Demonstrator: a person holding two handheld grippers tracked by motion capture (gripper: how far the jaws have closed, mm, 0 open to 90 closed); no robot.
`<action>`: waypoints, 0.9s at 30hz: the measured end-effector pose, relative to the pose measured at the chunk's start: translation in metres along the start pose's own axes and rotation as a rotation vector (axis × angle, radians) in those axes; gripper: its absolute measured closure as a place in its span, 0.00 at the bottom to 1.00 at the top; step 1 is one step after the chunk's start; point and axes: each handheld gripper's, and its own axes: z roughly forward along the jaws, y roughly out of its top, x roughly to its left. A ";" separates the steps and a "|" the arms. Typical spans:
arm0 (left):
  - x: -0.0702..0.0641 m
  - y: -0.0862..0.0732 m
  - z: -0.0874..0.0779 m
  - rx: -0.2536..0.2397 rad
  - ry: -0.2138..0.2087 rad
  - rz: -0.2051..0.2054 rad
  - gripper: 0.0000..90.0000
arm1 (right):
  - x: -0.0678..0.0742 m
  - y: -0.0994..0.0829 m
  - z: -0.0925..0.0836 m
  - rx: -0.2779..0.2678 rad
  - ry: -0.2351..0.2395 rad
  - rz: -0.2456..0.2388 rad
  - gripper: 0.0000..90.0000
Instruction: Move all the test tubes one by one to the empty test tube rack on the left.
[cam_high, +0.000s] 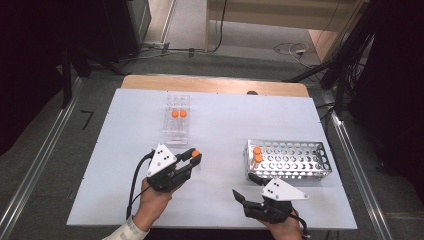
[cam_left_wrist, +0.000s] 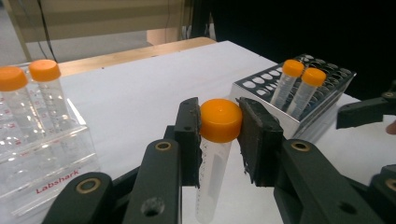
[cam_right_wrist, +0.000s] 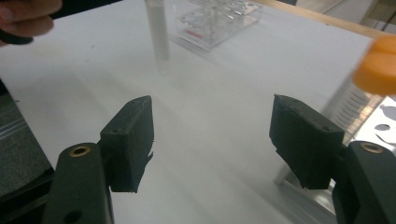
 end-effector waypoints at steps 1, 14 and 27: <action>0.002 0.001 0.000 -0.001 0.004 -0.002 0.78 | -0.003 -0.002 -0.002 0.003 -0.009 0.008 0.32; 0.021 0.017 0.003 -0.024 0.067 -0.023 0.78 | -0.025 -0.017 -0.013 0.018 -0.078 0.062 0.33; 0.040 0.039 0.007 -0.038 0.125 -0.036 0.78 | -0.025 -0.018 -0.011 0.023 -0.081 0.058 0.33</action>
